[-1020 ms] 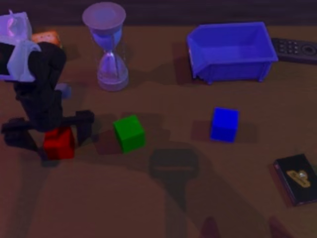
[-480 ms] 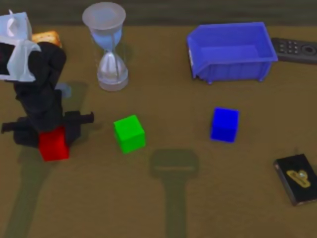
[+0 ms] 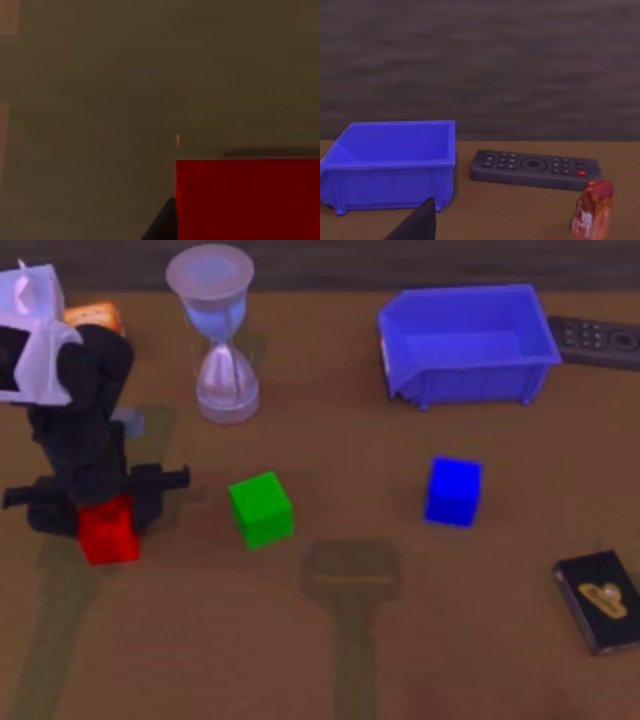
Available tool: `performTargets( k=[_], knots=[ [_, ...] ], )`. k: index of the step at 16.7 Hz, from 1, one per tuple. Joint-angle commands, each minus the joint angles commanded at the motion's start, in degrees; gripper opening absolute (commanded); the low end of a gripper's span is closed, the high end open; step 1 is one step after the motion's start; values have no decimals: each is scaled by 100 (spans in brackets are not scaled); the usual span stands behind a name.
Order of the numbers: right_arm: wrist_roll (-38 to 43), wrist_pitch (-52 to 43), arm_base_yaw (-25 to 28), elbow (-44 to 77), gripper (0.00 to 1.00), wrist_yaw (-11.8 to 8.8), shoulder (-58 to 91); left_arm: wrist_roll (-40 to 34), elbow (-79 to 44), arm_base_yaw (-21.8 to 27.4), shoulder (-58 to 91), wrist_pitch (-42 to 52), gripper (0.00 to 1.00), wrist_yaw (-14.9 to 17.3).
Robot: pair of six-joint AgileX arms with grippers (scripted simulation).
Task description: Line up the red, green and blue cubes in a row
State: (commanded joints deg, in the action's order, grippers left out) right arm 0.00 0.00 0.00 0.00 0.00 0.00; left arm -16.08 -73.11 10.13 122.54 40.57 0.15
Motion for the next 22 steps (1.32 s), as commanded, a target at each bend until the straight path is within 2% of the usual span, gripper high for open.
performTargets(
  k=[4,10,16,19,22],
  knots=[
    [0,0,0,0,100,0,0,20,-178,-26,-253,307,0,-39],
    [0,0,0,0,100,0,0,6,-726,-113,-785,1411,0,-43],
    [0,0,0,0,100,0,0,5,-758,-72,-814,1469,0,-46],
    [0,0,0,0,100,0,0,-320,-763,331,-849,1533,0,-49],
    [0,0,0,0,100,0,0,-925,-709,1172,-970,1632,0,-52]
  ],
)
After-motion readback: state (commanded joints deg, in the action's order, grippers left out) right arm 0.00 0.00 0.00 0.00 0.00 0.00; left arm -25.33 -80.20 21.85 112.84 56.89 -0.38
